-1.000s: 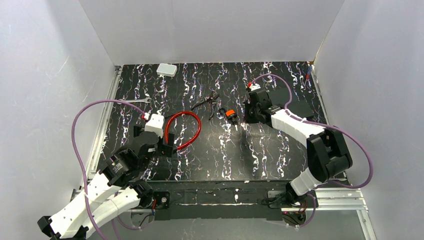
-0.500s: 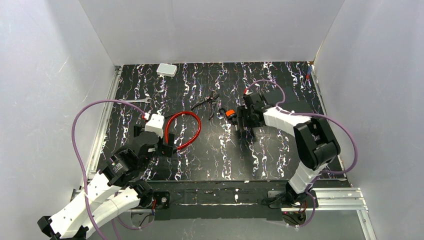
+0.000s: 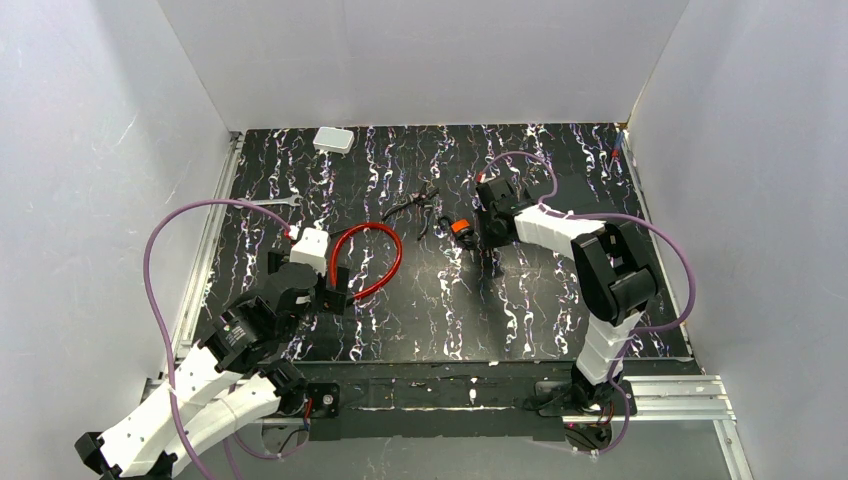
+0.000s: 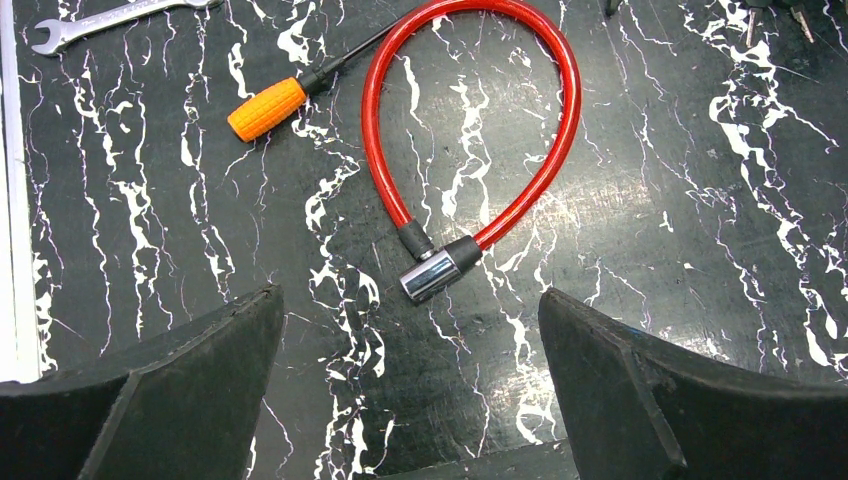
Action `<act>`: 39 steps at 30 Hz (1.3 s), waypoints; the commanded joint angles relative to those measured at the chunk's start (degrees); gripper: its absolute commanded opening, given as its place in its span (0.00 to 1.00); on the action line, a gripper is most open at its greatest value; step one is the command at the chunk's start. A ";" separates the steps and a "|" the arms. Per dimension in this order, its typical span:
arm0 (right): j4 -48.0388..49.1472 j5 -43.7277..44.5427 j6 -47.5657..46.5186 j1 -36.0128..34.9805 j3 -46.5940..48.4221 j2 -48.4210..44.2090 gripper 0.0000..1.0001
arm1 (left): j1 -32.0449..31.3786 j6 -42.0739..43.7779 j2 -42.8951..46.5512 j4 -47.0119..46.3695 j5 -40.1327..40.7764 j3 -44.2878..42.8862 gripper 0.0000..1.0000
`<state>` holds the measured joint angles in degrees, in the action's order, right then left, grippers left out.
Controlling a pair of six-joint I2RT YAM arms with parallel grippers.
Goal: Unlock with the key
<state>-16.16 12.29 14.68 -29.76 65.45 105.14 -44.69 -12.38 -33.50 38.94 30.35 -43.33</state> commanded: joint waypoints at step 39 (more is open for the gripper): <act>3.78 -28.85 20.22 -0.47 -11.07 -41.00 0.01 | -2.18 -13.58 -7.80 -47.81 -34.73 12.10 0.83</act>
<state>-13.56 -10.63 30.70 -30.09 53.43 68.36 -45.41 -26.11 -39.53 8.58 -1.04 -33.43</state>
